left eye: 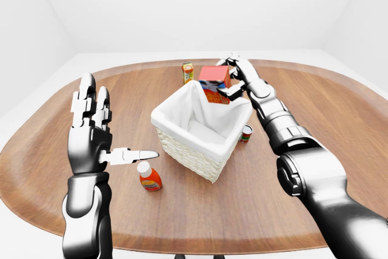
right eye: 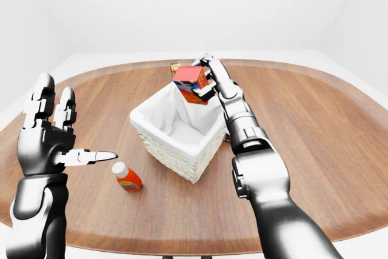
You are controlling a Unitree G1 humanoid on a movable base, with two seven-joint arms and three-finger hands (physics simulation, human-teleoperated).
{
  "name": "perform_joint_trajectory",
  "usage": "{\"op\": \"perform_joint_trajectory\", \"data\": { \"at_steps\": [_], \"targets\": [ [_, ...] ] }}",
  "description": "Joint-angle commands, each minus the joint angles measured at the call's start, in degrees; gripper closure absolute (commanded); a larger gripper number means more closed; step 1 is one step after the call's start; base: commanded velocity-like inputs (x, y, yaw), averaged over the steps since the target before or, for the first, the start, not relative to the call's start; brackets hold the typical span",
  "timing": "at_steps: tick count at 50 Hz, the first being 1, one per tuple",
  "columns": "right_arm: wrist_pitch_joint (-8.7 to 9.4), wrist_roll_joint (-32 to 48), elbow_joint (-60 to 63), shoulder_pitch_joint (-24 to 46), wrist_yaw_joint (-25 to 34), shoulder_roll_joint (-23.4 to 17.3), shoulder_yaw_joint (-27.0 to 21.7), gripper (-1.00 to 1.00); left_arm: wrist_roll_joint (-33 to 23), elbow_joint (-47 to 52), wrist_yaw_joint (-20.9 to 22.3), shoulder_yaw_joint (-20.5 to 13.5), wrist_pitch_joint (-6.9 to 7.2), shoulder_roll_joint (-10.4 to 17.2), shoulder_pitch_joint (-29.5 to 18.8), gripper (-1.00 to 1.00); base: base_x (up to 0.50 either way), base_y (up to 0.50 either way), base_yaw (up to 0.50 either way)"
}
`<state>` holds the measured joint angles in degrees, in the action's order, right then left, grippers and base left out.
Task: Pick up the butter and put it in the basket.
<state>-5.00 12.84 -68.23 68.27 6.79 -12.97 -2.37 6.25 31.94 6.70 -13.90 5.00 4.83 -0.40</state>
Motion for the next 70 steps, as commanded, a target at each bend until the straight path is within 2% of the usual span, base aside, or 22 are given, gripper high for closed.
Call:
{"op": "perform_joint_trajectory", "data": {
  "at_steps": [1,10,38,70],
  "targets": [
    [0.0,-1.1,0.3,1.3,-2.0,2.9,-2.0,1.0,0.1,-0.1,0.0,0.0,0.0,0.0,0.1,-1.0,0.0,0.0,0.0],
    [0.0,-0.9,-0.9,0.2,-3.1,5.8,-1.4,1.0,0.2,-0.2,0.0,0.0,0.0,-0.2,0.3,-1.0,0.0,0.0,0.0],
    [0.0,-0.4,-5.1,-0.6,-6.2,9.6,-2.3,1.0,0.6,-0.5,0.1,-0.4,0.0,0.0,0.4,-1.0,0.0,0.0,0.0],
    [0.0,-0.1,-6.7,-3.6,-8.2,11.6,-2.8,1.0,0.3,-1.6,0.3,-0.1,0.0,-0.5,1.5,-1.0,0.0,0.0,0.0]
  ]
}}
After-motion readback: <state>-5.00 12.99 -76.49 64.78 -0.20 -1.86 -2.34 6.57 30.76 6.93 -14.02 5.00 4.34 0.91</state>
